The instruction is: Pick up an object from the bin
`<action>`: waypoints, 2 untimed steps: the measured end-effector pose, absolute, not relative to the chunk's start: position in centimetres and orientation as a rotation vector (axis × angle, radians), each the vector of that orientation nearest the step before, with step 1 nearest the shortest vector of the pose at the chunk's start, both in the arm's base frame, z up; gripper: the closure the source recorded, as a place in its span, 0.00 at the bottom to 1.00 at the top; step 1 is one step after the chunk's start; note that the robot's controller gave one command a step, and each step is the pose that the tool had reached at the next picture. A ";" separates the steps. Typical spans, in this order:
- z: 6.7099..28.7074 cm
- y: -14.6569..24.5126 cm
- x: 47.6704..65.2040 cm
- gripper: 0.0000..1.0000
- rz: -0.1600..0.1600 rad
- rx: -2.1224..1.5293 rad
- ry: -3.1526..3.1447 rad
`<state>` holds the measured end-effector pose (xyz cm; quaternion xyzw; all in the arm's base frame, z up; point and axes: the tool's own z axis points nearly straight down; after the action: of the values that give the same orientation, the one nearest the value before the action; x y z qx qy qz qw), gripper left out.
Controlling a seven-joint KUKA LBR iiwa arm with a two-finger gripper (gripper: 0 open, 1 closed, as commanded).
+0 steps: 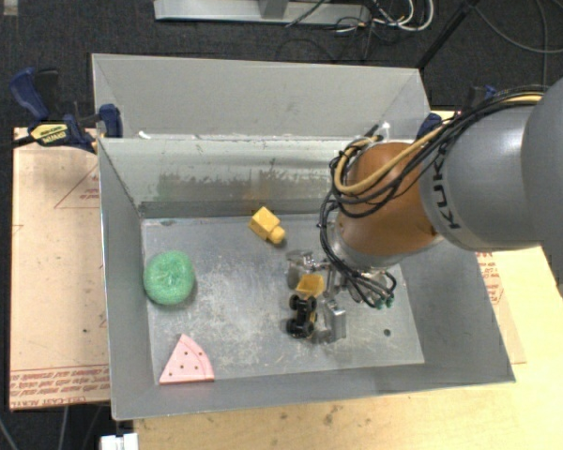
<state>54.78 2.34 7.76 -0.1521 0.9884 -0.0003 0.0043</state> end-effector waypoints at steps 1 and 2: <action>7.1 4.1 55.4 1.00 0.001 -0.491 3.096; 7.1 4.1 55.4 1.00 0.001 -0.492 3.096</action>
Offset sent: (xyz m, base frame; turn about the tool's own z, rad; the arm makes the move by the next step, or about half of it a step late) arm 0.0000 0.0000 0.0000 0.0000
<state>55.43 4.13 7.15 -0.1569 0.9876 0.0003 0.0035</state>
